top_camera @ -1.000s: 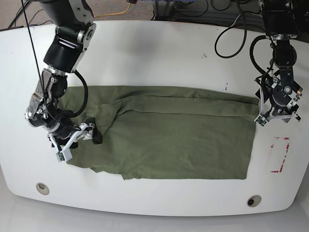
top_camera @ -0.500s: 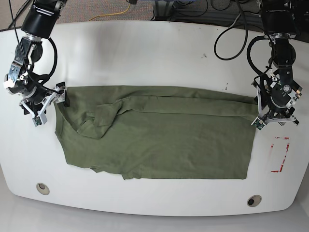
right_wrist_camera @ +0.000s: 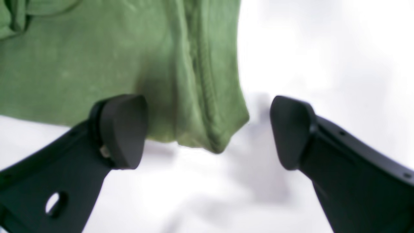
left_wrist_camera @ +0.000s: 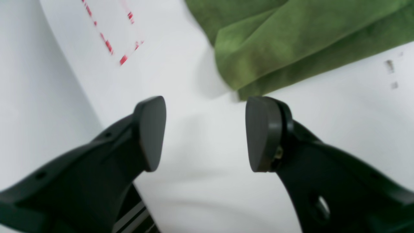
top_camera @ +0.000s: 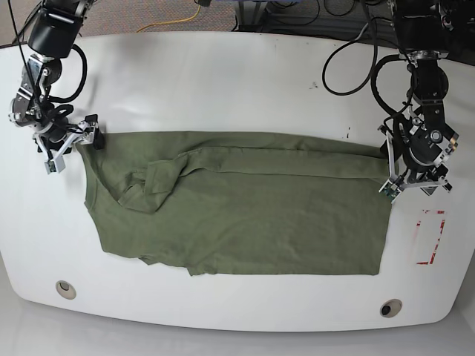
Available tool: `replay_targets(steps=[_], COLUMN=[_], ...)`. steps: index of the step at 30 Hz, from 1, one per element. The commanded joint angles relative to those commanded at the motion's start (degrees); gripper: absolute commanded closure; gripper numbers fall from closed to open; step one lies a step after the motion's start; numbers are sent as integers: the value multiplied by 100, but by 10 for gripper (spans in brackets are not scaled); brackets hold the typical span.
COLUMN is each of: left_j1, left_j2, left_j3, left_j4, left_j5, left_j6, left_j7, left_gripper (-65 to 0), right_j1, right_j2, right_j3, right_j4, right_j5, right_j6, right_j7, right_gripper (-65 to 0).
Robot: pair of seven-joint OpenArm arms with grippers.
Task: Layout the t-shirt on the table in an organized manner, then fold the t-shirt properly
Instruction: 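Grasp the folded edge with the left gripper at the shirt's other end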
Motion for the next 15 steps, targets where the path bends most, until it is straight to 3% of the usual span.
replay_targets(steps=[2, 7, 10, 15], left_j1=[0, -176, -334, -519], left_j2=[9, 149, 167, 176], left_j3=[-149, -598, -747, -782], left_j4=[0, -246, -589, -1037], left_j5=[0, -9, -18, -26], left_j6=[0, 0, 0, 0], left_j7=[0, -18, -26, -44], left_gripper=[-367, -368, -369, -369], right_j1=[0, -9, -9, -35], right_j2=[-35, -149, -237, -264], right_j3=[0, 0, 0, 0], right_j4=[-9, 0, 9, 26], right_j5=[0, 9, -9, 26], right_j6=[0, 0, 0, 0], right_j7=[0, 9, 0, 0], right_gripper=[-476, -138, 0, -13])
